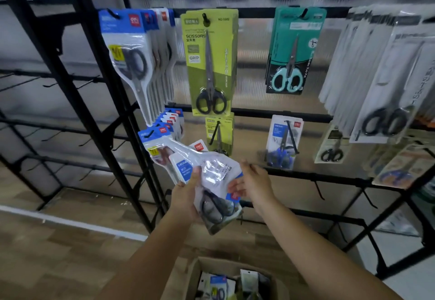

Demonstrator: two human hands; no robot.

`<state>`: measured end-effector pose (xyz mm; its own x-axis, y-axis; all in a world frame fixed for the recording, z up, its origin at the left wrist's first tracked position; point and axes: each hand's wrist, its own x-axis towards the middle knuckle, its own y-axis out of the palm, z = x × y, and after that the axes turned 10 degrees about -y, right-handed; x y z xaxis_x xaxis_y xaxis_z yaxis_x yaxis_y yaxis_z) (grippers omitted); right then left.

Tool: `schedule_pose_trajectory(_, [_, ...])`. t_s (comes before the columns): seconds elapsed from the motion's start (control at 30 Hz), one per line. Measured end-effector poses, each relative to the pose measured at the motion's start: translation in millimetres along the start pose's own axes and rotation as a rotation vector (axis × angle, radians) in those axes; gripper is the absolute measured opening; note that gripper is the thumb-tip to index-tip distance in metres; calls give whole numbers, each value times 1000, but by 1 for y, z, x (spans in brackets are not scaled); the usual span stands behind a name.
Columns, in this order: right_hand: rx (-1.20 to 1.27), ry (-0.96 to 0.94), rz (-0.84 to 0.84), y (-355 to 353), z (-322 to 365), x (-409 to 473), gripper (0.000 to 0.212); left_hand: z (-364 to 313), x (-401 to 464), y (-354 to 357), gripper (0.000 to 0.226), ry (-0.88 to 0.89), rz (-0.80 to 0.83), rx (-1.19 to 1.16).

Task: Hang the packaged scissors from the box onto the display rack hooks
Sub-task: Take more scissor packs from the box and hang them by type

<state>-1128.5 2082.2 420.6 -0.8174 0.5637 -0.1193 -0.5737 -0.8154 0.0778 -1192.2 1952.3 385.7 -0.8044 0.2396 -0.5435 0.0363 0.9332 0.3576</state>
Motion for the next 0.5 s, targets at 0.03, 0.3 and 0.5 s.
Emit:
schedule_pose_trajectory(0.03, [38,-30,-20,1,5,0,33,-5,1,-6,34,9,-26,32])
schedule_pose_trajectory(0.3, [98,-258,-26,11,41,1,31,-51,4,-52,49,-37,-42,-46])
schedule_pose_trajectory(0.5, [-226,-291,55,8,45,5,23,-63,-3,-74,21,42,-86,-119])
